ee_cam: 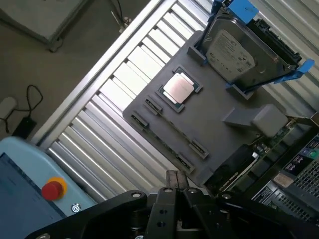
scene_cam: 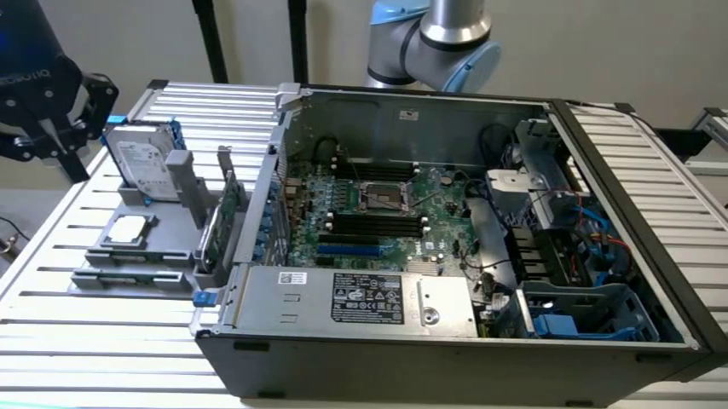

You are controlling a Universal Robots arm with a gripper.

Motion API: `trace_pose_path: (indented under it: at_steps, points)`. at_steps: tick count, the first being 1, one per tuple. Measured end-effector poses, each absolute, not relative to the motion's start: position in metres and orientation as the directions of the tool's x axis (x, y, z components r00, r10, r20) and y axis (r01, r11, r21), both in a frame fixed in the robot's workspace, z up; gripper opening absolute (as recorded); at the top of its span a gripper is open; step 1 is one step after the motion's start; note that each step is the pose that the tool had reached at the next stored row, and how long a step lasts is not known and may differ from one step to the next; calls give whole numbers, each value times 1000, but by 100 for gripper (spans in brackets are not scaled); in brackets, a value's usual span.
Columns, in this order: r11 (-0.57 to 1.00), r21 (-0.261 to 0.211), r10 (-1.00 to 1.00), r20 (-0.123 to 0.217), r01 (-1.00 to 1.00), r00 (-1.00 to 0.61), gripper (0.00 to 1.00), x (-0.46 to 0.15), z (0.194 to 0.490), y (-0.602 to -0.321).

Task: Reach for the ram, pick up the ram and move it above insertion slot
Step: 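Pick up the ram and move it above insertion slot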

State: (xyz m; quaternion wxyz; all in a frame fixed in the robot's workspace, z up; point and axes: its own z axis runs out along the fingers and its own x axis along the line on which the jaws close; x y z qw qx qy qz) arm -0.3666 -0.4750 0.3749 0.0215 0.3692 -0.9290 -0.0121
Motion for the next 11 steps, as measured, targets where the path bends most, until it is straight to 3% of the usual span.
trace_pose_path:
  at_steps: [11]
  points:
    - [576,38,-817,31,-816,-575,11,-367,374,-475]
